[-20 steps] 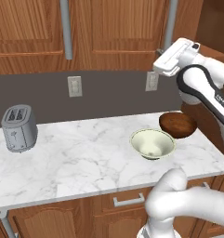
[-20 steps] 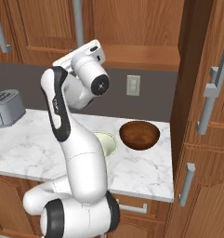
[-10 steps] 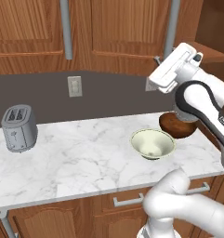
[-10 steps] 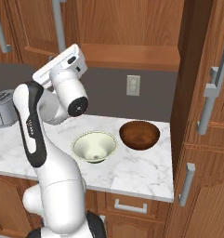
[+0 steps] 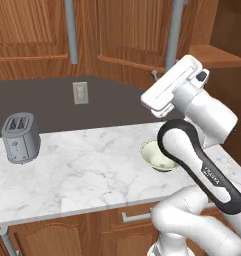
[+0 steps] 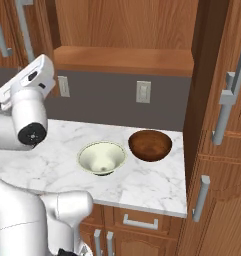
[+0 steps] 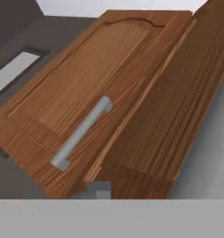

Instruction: Open the cabinet. Pick the bowls from the counter and place them in the cabinet. Then close the cabinet.

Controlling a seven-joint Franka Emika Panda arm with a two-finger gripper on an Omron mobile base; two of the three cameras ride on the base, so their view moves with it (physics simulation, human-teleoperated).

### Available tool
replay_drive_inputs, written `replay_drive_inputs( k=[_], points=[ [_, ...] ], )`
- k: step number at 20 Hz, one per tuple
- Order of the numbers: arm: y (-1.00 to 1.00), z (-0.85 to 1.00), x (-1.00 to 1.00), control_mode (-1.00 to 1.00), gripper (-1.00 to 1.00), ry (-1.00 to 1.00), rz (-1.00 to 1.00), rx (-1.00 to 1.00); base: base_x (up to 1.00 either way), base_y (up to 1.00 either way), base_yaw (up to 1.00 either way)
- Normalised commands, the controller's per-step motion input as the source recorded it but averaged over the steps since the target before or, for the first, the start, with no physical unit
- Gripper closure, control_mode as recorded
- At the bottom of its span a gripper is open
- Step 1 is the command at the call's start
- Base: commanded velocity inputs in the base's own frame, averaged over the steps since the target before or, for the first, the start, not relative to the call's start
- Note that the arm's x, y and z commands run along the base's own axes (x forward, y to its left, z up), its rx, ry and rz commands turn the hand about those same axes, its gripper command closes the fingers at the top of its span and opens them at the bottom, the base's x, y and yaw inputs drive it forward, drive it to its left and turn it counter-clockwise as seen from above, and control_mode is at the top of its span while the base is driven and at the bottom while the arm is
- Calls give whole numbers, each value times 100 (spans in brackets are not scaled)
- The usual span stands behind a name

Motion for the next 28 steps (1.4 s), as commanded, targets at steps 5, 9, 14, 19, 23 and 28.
replay_drive_inputs(
  k=[5, 9, 14, 19, 23, 28],
  points=[
    [100, 0, -95, -100, -100, 4, -15, -10, 0, 0, 0],
    [45, 2, -71, -100, -100, 7, -17, -3, 0, 0, 0],
    [-57, 22, -100, -100, -100, -20, -1, 3, 0, 0, 0],
    [-79, 49, -100, -100, -100, -28, -5, 8, 0, 0, 0],
    [-95, 35, -79, -100, -100, -10, -6, 16, 0, 0, 0],
    [-52, 2, -9, -100, -100, 3, 0, 23, 0, 0, 0]
  ],
)
